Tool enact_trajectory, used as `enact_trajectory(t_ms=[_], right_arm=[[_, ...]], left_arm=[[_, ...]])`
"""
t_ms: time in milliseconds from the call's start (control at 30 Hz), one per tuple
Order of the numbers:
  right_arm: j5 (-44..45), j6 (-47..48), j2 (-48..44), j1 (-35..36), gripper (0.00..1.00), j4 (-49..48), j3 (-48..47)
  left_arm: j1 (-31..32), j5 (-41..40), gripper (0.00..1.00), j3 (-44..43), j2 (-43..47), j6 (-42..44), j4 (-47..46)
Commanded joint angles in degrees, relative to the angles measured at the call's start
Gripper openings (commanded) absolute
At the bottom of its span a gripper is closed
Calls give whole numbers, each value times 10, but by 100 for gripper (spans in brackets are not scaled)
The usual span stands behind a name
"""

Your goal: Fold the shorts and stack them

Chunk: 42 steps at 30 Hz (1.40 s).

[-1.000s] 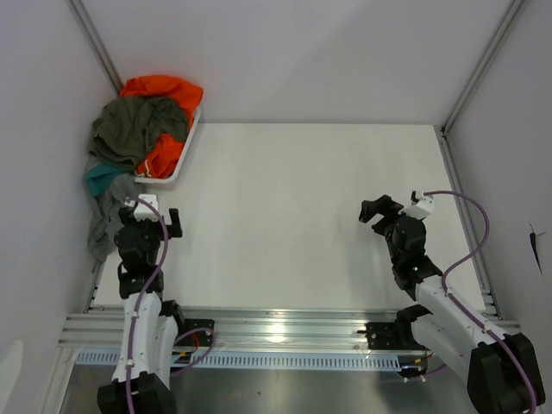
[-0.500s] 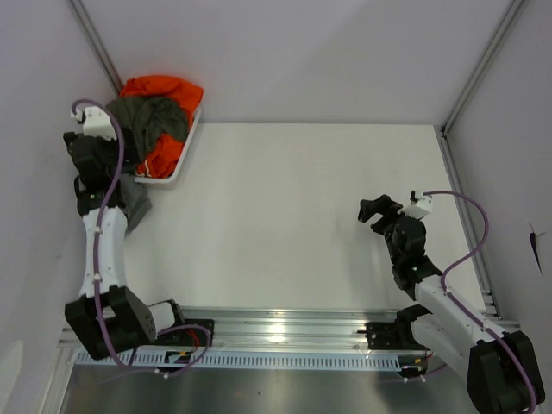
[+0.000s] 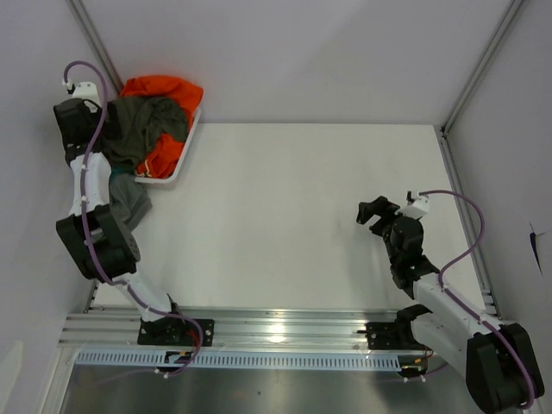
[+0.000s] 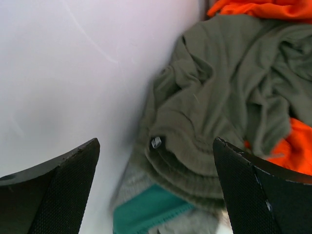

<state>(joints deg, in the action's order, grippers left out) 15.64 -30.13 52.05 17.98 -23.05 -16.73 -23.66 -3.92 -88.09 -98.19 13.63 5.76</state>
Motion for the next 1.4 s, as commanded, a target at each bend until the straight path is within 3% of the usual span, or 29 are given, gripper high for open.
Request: enact_trajectory(t_ms=[0,167,267,433,633,800,1367], right_arm=[[17,17,2,0,99,-33,-5],[22,22,9,0,99,-32,-7],[26,24,12,0,99,-31,-7],[26,24,19,2,99,-37,-7],[22,22,30,2,99,-43,-8],[20,22,26,2,99,-38,-8],[6,24,47,2,99,-38,-15]], left_arm=[[-9,8,99,-76,-58,9,21],[-12,22,99,-195,-148,3,100],[-11,54,99,-201,-164,-6,113],[-6,76,92,-169,-148,-13,109],[16,46,90,-81,-91,-11,53],[20,43,79,-82,-92,-17,58],[38,-46,88,-77,-85,21,19]])
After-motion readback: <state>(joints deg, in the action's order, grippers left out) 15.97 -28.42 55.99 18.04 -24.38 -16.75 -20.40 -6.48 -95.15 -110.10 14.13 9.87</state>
